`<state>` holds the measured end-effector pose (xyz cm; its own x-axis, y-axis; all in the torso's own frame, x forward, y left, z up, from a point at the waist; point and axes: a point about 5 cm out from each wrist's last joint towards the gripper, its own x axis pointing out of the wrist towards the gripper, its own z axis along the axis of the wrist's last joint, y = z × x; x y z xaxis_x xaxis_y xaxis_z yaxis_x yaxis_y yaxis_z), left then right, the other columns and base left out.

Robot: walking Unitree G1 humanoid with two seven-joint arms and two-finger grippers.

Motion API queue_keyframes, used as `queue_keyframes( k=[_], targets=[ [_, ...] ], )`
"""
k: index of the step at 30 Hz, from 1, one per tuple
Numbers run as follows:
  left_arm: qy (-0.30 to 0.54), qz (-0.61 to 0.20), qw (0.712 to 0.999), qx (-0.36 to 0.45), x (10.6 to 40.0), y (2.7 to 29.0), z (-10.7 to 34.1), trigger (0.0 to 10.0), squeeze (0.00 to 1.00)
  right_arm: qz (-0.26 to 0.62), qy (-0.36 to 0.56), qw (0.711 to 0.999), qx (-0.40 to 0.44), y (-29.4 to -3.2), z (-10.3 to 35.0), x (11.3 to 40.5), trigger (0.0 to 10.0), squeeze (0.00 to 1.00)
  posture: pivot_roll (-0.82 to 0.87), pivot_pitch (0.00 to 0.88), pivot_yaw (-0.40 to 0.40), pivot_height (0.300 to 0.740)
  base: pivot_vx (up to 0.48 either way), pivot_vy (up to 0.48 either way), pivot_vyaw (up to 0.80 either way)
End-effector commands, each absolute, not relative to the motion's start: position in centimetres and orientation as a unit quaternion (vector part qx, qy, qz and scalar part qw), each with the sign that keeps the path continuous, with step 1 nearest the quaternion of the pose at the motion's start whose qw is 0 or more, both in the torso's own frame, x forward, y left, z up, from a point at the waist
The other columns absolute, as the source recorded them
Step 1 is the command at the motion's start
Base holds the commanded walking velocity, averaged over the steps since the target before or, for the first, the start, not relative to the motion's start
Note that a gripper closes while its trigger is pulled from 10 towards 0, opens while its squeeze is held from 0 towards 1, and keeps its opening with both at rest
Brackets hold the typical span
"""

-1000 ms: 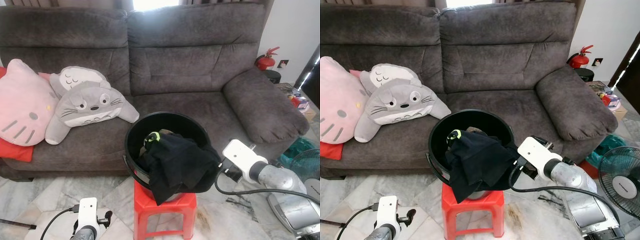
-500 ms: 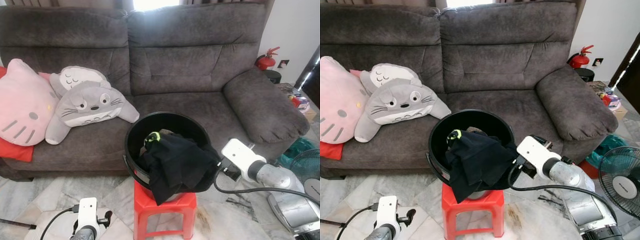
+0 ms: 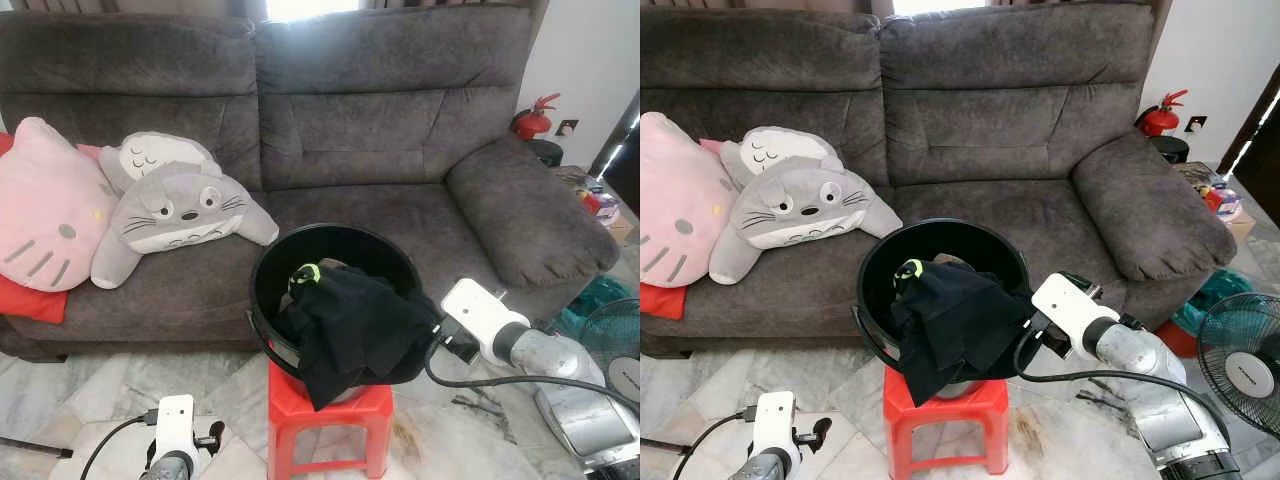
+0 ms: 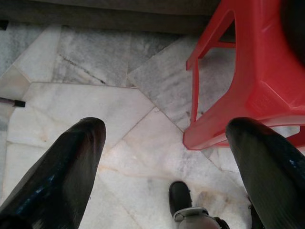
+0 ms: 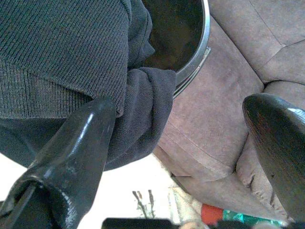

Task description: Hang hanger

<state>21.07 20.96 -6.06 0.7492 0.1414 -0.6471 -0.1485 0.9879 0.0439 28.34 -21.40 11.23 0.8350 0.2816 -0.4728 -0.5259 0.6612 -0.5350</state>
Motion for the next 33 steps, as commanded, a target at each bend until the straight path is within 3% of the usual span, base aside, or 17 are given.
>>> queue_keyframes(
  k=[1,33],
  targets=[
    [0.349,0.085,0.933,-0.010,21.2,21.1,-6.0,10.0,0.00,0.227,0.173,0.895,-0.342,-21.2,11.4,28.7,10.0,0.00,-0.17,0.000,0.010,0.716,0.000,0.000,0.00],
    [0.348,0.082,0.934,-0.009,21.3,20.8,-6.0,10.0,0.00,0.273,0.176,0.891,-0.318,-20.0,11.6,27.7,10.0,0.00,-0.17,0.000,0.008,0.716,0.000,0.000,0.00]
  ],
)
